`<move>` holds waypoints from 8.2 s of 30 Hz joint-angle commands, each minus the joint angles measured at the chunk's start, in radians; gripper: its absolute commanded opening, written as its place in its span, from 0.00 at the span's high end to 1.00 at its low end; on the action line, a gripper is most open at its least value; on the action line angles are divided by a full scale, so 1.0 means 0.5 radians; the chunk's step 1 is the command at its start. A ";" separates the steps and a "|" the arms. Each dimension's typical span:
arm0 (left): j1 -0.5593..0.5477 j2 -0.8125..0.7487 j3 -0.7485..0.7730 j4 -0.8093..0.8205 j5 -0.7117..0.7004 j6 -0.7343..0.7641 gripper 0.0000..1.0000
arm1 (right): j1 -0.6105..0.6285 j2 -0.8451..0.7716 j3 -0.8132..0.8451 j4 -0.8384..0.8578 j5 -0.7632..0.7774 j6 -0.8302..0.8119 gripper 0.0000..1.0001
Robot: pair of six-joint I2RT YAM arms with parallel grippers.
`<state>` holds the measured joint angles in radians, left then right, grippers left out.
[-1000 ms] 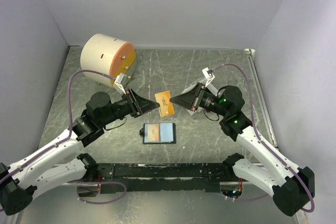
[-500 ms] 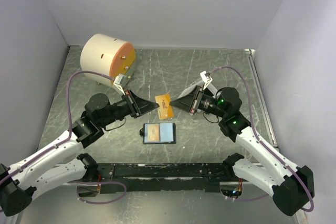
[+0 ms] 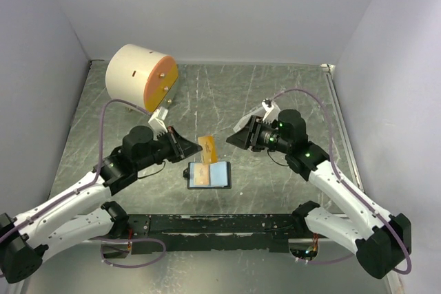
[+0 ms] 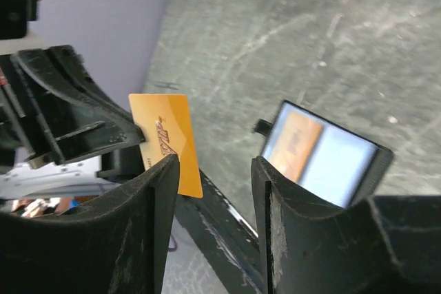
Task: Put the credit cards into the card holder
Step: Pick up the credit card from the storage box, then insert the credit card into the card holder.
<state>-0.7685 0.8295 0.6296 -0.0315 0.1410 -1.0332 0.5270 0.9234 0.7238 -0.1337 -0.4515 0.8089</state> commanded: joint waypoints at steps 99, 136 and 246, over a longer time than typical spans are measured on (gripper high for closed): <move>0.314 1.207 -0.190 0.156 0.392 0.282 0.93 | 0.547 1.056 -0.245 -0.128 0.793 -0.191 0.79; 0.310 1.322 -0.206 0.411 0.321 0.295 0.93 | 0.559 1.088 -0.288 -0.031 0.697 -0.103 0.80; -0.027 1.157 0.011 0.032 0.096 0.048 0.41 | 0.568 0.785 -0.264 -0.035 0.766 -0.022 0.66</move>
<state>-0.7761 1.4651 0.5987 0.0917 0.2584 -1.0035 0.8055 1.3376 0.5652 -0.1352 -0.0967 0.8036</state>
